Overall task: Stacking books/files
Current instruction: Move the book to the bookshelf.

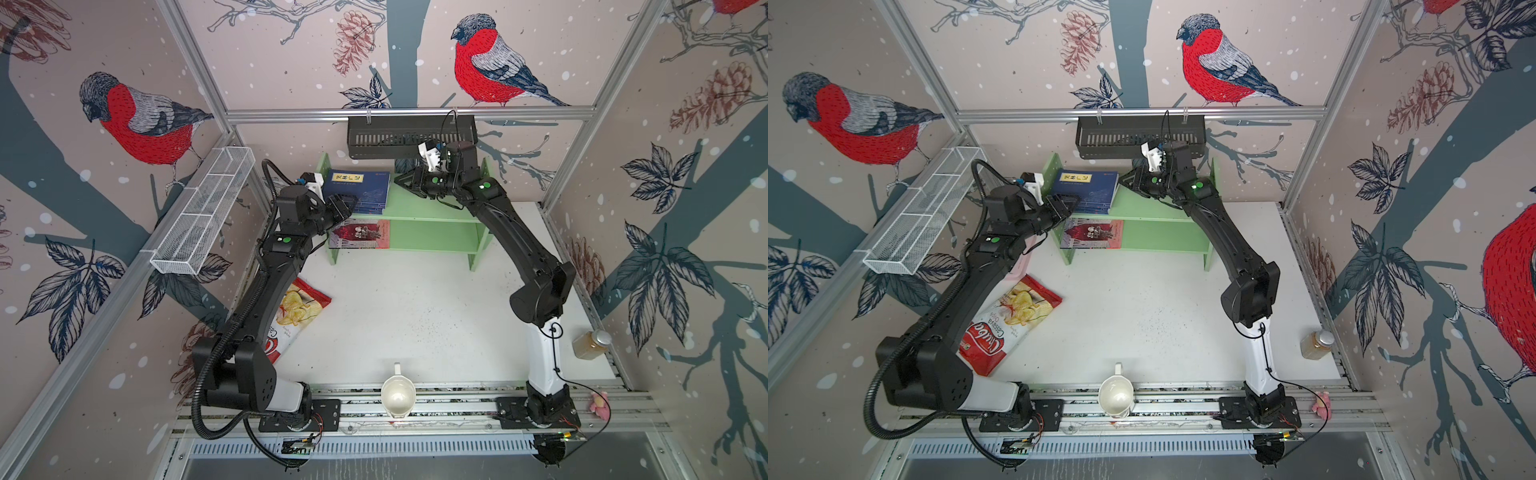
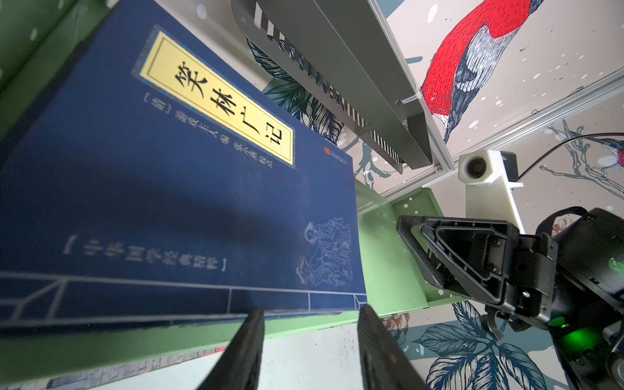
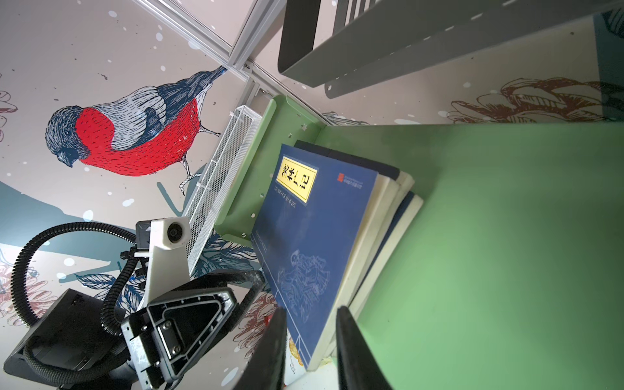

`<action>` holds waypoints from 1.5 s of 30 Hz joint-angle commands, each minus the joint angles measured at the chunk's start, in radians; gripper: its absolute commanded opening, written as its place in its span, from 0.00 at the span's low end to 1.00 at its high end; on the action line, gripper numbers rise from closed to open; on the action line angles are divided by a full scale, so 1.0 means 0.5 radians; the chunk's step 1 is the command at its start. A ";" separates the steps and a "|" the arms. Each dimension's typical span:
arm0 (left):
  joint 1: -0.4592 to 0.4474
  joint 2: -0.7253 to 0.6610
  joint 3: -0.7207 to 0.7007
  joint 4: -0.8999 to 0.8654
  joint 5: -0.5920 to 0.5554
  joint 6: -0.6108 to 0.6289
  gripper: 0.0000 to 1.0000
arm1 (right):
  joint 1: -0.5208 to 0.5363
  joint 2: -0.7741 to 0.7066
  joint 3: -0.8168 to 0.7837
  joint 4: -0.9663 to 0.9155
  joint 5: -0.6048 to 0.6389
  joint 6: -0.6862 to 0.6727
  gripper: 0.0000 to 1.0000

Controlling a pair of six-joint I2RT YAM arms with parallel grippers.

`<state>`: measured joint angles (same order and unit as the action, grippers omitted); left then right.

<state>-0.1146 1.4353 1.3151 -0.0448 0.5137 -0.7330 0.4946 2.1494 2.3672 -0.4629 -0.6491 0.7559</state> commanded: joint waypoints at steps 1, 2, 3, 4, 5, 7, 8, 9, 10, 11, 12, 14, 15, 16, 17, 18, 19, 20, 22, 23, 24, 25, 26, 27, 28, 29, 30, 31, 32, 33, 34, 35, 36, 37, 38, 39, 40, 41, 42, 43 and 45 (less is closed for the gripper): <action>0.002 -0.018 -0.008 0.034 0.018 -0.001 0.46 | -0.001 -0.025 -0.001 0.058 -0.024 -0.033 0.28; 0.002 -0.037 -0.021 0.039 0.013 -0.008 0.46 | -0.004 -0.028 -0.001 0.055 -0.022 -0.036 0.28; 0.002 -0.057 -0.036 0.048 0.010 -0.008 0.46 | -0.004 -0.028 -0.005 0.057 -0.023 -0.035 0.28; 0.001 -0.069 -0.042 0.055 0.008 -0.004 0.46 | -0.007 -0.031 -0.005 0.057 -0.022 -0.036 0.28; 0.002 -0.069 -0.037 0.044 0.004 0.008 0.46 | -0.009 -0.031 -0.005 0.059 -0.022 -0.033 0.28; 0.005 -0.066 -0.026 0.018 -0.011 0.030 0.46 | -0.010 -0.029 -0.006 0.063 -0.024 -0.030 0.28; 0.005 -0.065 -0.029 0.018 -0.018 0.032 0.46 | -0.010 -0.031 -0.005 0.066 -0.026 -0.030 0.28; 0.005 -0.063 -0.031 0.024 -0.021 0.038 0.46 | -0.010 -0.031 -0.004 0.067 -0.024 -0.030 0.28; 0.005 -0.058 -0.032 0.028 -0.024 0.045 0.46 | -0.009 -0.034 -0.005 0.067 -0.029 -0.030 0.28; 0.008 -0.049 -0.029 0.023 -0.027 0.043 0.46 | -0.010 -0.032 -0.005 0.066 -0.029 -0.030 0.28; 0.008 -0.039 -0.029 0.017 -0.025 0.042 0.46 | -0.010 -0.035 -0.007 0.062 -0.028 -0.031 0.28; 0.014 -0.026 -0.030 0.013 -0.026 0.030 0.46 | -0.010 -0.044 -0.019 0.061 -0.032 -0.033 0.28; 0.017 -0.021 -0.029 0.018 -0.027 0.027 0.46 | -0.010 -0.053 -0.030 0.068 -0.032 -0.036 0.28; 0.019 -0.018 -0.026 0.022 -0.030 0.028 0.46 | -0.013 -0.061 -0.049 0.077 -0.032 -0.034 0.28; 0.021 -0.014 -0.023 0.022 -0.030 0.027 0.46 | -0.013 -0.070 -0.063 0.086 -0.030 -0.033 0.28; 0.019 -0.009 -0.019 0.027 -0.030 0.029 0.46 | -0.015 -0.076 -0.075 0.093 -0.032 -0.033 0.28; 0.023 -0.003 -0.012 0.025 -0.033 0.031 0.46 | -0.020 -0.080 -0.083 0.094 -0.036 -0.033 0.28; 0.025 0.001 -0.010 0.025 -0.036 0.031 0.46 | -0.019 -0.079 -0.083 0.092 -0.036 -0.033 0.28; 0.030 0.005 -0.001 0.037 -0.034 0.028 0.46 | -0.023 -0.079 -0.087 0.091 -0.037 -0.031 0.28; 0.033 0.009 -0.001 0.048 -0.032 0.025 0.46 | -0.020 -0.078 -0.088 0.094 -0.038 -0.033 0.28; 0.033 0.013 -0.001 0.057 -0.032 0.025 0.46 | -0.023 -0.078 -0.090 0.095 -0.038 -0.033 0.28; 0.033 0.018 0.007 0.059 -0.033 0.027 0.46 | -0.020 -0.074 -0.091 0.097 -0.041 -0.033 0.28; 0.036 0.022 0.009 0.062 -0.031 0.025 0.46 | -0.023 -0.074 -0.091 0.095 -0.041 -0.033 0.28; 0.036 0.028 0.012 0.070 -0.030 0.024 0.46 | -0.022 -0.071 -0.090 0.097 -0.042 -0.033 0.28; 0.036 0.034 0.017 0.071 -0.029 0.021 0.46 | -0.023 -0.071 -0.091 0.098 -0.045 -0.030 0.28; 0.039 0.040 0.018 0.071 -0.032 0.018 0.46 | -0.025 -0.074 -0.091 0.101 -0.044 -0.030 0.28; 0.039 0.045 0.021 0.076 -0.030 0.014 0.46 | -0.024 -0.069 -0.090 0.102 -0.043 -0.030 0.28; 0.039 0.050 0.022 0.080 -0.027 0.009 0.46 | -0.024 -0.066 -0.092 0.101 -0.048 -0.030 0.28; 0.038 0.053 0.022 0.086 -0.024 0.009 0.46 | -0.024 -0.065 -0.090 0.103 -0.048 -0.030 0.28; 0.039 0.055 0.023 0.087 -0.021 0.007 0.46 | -0.024 -0.062 -0.092 0.101 -0.048 -0.030 0.28; 0.039 0.055 0.020 0.089 -0.021 0.004 0.46 | -0.024 -0.064 -0.090 0.101 -0.050 -0.030 0.28; 0.039 0.055 0.018 0.092 -0.021 0.003 0.46 | -0.026 -0.061 -0.090 0.101 -0.052 -0.030 0.28; 0.039 0.056 0.019 0.095 -0.021 0.003 0.46 | -0.028 -0.058 -0.090 0.105 -0.055 -0.030 0.28; 0.039 0.056 0.018 0.097 -0.019 0.001 0.46 | -0.029 -0.053 -0.090 0.104 -0.055 -0.027 0.28; 0.042 0.059 0.017 0.100 -0.017 -0.002 0.46 | -0.029 -0.051 -0.090 0.107 -0.054 -0.027 0.28; 0.042 0.059 0.017 0.102 -0.016 -0.005 0.46 | -0.032 -0.050 -0.090 0.109 -0.055 -0.025 0.28; 0.042 0.059 0.016 0.098 -0.012 -0.010 0.46 | -0.031 -0.049 -0.090 0.112 -0.060 -0.022 0.28; 0.042 0.059 0.012 0.105 -0.006 -0.015 0.46 | -0.031 -0.041 -0.090 0.117 -0.060 -0.021 0.28; 0.041 0.056 0.011 0.113 -0.003 -0.016 0.46 | -0.032 -0.038 -0.090 0.117 -0.060 -0.018 0.28; 0.042 0.054 0.011 0.109 -0.006 -0.017 0.46 | -0.032 -0.035 -0.087 0.120 -0.059 -0.018 0.28; 0.051 0.045 0.005 0.094 0.019 -0.019 0.46 | -0.030 -0.031 -0.083 0.117 -0.061 -0.016 0.28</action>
<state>-0.0937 1.4639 1.3167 -0.0341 0.5037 -0.7345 0.4774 2.1288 2.3234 -0.4400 -0.6640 0.7563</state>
